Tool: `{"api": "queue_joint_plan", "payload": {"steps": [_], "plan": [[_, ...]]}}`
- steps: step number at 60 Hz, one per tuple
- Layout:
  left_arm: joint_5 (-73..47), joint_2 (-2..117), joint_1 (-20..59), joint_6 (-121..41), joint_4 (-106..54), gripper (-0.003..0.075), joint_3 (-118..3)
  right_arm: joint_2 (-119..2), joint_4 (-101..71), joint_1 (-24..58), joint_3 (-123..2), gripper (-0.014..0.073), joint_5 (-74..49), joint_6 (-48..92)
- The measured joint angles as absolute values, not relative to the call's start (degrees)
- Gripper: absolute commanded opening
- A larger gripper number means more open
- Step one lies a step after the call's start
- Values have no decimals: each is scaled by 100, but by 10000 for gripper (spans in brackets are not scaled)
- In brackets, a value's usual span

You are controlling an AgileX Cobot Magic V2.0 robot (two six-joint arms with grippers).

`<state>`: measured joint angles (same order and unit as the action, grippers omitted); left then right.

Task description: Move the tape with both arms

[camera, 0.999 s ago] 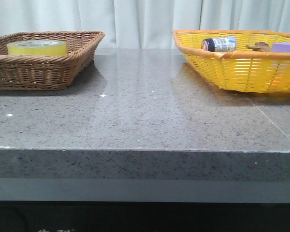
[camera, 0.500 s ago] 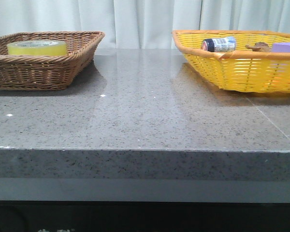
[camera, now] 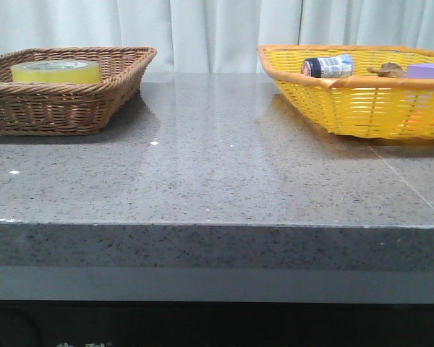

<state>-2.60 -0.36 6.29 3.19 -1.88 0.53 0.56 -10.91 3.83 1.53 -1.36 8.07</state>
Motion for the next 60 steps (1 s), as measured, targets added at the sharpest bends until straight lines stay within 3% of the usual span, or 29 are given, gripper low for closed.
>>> {"api": "queue_joint_plan", "payload": {"steps": [60], "plan": [[-260, -36, 629, 319, -188, -20, 53, 65, -694, 183, 162, -69, 279, 181]]}}
